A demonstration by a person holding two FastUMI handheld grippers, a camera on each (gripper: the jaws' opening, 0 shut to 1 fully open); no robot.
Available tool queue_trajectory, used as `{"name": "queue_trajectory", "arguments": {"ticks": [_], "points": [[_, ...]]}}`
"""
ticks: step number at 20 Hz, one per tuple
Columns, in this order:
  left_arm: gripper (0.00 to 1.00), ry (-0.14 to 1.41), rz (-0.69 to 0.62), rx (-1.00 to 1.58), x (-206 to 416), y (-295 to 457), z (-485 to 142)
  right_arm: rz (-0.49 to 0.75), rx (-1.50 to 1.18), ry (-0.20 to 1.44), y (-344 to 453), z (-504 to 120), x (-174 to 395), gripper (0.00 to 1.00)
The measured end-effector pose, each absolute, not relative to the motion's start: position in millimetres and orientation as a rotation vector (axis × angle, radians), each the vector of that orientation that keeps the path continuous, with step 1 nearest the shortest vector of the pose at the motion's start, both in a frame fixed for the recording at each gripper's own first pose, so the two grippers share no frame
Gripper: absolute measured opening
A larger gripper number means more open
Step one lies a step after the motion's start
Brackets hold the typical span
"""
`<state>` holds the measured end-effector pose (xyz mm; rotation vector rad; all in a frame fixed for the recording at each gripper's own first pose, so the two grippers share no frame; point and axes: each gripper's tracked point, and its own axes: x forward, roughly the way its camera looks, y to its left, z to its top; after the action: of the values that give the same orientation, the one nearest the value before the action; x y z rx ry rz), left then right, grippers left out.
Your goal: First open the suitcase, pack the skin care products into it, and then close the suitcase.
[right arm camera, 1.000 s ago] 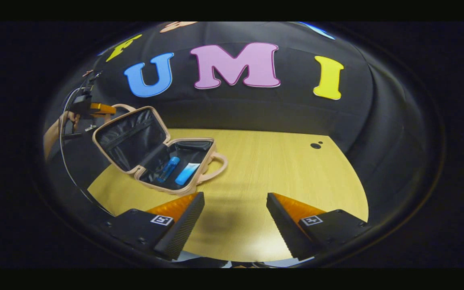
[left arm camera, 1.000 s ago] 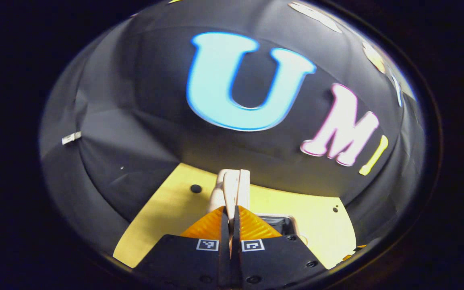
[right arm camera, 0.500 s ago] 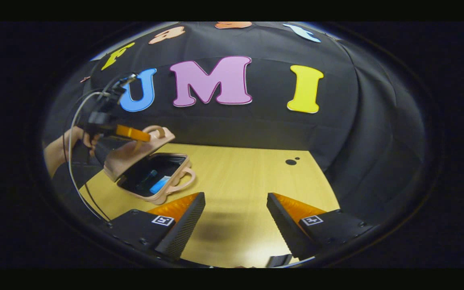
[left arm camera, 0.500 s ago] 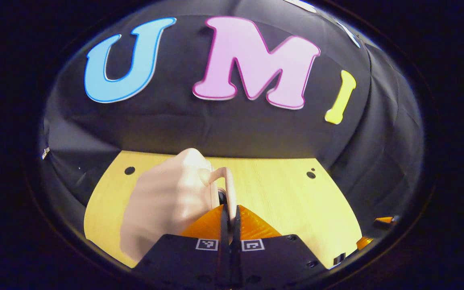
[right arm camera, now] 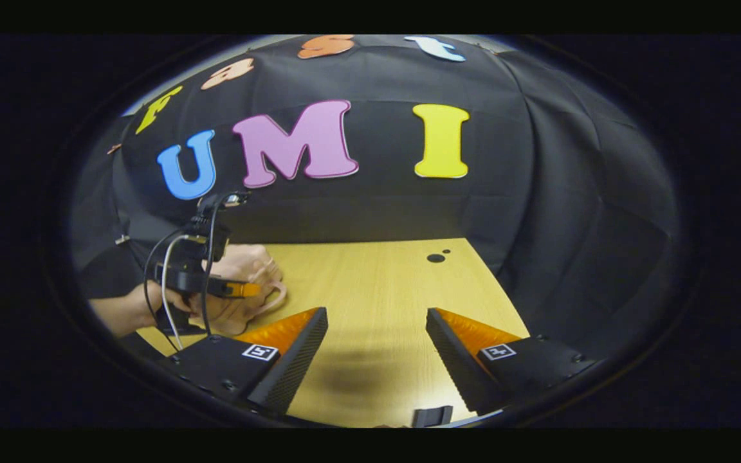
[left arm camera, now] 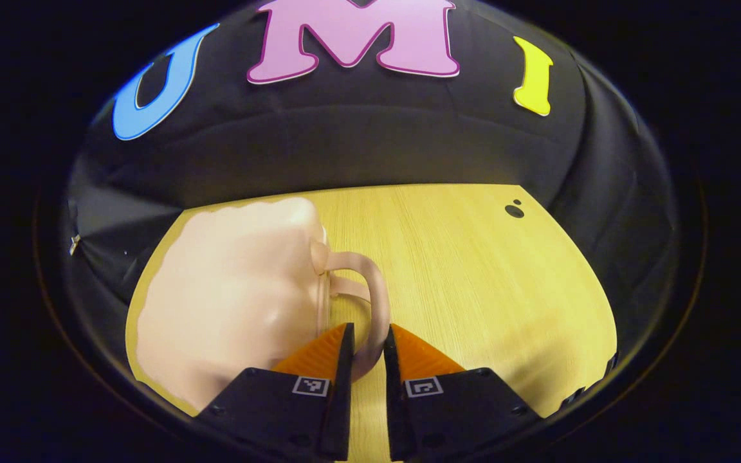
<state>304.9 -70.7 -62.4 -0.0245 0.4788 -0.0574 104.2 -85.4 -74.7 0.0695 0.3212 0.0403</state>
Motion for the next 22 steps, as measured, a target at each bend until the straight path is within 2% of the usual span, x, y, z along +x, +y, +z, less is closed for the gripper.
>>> {"name": "queue_trajectory", "arguments": {"ticks": [1,2,4,6,10,13,16,17,22], "points": [[0.32,0.42,-0.077,-0.056,296,-75,-45,0.036,0.067,0.295,-85,-68,104,0.97],[0.43,0.355,-0.098,-0.073,284,-78,-28,0.032,0.064,0.274,-81,-61,105,0.98],[0.83,0.243,-0.093,-0.055,249,-68,6,0.032,0.073,0.248,-68,-52,105,0.98],[0.99,0.134,-0.081,-0.048,207,-57,38,0.014,0.098,0.211,-56,-39,98,0.98],[0.98,-0.041,-0.017,-0.115,112,-8,79,0.029,0.078,0.12,-8,-15,69,0.98],[0.99,-0.096,0.031,-0.119,68,22,69,0.065,0.033,0.113,24,-19,51,0.98],[0.99,-0.15,0.054,-0.044,55,52,59,0.102,-0.019,0.121,50,-20,34,0.97],[0.98,-0.112,0.077,-0.027,54,69,37,0.093,-0.033,0.116,50,-20,27,0.98],[0.99,-0.111,0.018,-0.071,50,66,31,0.027,-0.025,0.134,45,-33,2,0.98]]}}
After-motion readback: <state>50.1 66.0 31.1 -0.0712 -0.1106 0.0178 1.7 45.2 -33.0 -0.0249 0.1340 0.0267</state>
